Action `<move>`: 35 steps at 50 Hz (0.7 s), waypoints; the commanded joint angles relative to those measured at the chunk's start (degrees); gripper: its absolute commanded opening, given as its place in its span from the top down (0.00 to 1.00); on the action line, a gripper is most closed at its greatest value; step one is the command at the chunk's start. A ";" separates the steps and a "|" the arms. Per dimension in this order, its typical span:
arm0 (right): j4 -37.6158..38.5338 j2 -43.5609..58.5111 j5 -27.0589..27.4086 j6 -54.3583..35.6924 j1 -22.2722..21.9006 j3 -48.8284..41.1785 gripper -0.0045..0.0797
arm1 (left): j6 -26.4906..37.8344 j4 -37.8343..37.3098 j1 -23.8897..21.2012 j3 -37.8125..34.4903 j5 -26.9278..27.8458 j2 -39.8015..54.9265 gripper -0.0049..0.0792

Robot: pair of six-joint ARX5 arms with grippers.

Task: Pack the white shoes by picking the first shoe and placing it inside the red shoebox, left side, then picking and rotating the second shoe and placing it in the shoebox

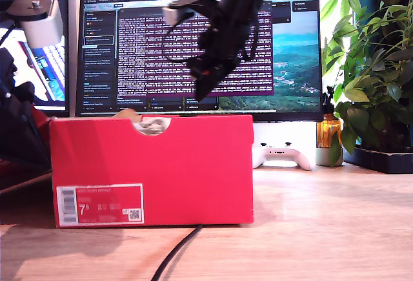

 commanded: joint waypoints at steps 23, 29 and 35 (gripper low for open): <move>-17.18 -0.55 6.27 21.94 2.12 8.26 0.95 | -0.17 -0.33 -0.26 0.37 -0.31 0.24 0.96; -24.06 -0.55 6.12 25.59 2.10 8.81 0.95 | -0.22 -1.16 -0.26 0.37 -0.59 0.24 0.96; -28.55 -0.55 6.08 32.00 1.31 8.81 0.95 | -1.20 -1.51 -0.28 0.39 -1.95 0.15 0.96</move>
